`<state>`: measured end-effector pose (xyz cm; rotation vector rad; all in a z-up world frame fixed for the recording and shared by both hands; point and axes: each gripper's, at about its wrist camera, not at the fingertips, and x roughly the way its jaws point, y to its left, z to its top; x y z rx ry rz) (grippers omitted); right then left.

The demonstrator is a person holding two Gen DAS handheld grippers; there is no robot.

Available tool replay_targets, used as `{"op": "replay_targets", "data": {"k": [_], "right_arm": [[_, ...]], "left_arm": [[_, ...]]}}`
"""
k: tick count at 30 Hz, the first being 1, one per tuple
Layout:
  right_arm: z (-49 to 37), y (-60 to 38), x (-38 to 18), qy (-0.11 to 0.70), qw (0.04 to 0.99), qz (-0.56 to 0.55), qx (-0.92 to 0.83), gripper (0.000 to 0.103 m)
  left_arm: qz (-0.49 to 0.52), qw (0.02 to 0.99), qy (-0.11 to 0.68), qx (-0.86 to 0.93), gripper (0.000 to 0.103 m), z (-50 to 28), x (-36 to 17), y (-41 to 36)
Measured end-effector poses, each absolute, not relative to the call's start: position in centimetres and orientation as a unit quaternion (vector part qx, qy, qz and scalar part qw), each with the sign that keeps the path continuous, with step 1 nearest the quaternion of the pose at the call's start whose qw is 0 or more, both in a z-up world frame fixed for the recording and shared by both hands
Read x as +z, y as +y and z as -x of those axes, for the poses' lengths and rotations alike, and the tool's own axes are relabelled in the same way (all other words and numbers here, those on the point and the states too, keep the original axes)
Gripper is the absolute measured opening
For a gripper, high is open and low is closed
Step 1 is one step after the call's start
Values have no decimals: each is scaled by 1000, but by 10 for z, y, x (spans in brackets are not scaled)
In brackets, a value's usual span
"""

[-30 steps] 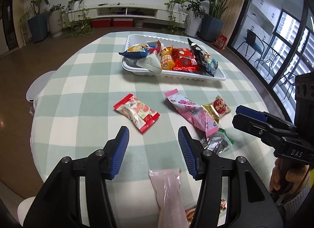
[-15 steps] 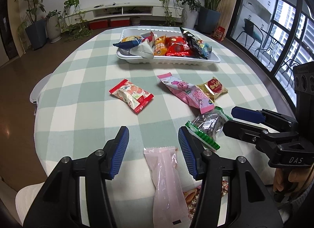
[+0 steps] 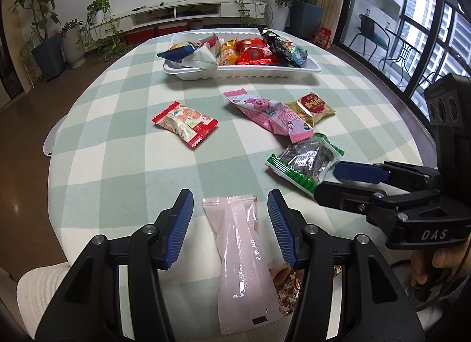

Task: Organize snacks
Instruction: 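Grasp the pink translucent packet with the left gripper while the right grasps the green-edged nut bag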

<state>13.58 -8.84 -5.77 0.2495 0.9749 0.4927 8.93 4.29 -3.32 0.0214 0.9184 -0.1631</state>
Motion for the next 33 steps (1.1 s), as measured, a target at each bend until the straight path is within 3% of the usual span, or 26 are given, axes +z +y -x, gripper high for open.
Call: {"op": "replay_targets", "data": {"k": [30,33], "right_arm": [[-171,-67,-59,463,858,-79,207,71],[-169,-63,-59,459,863,-58,203,63]], "left_arm": [[-23,881,465,-80,51,-87,-58,44],[-29,878,471,-79,51,-87,-62,42]]}}
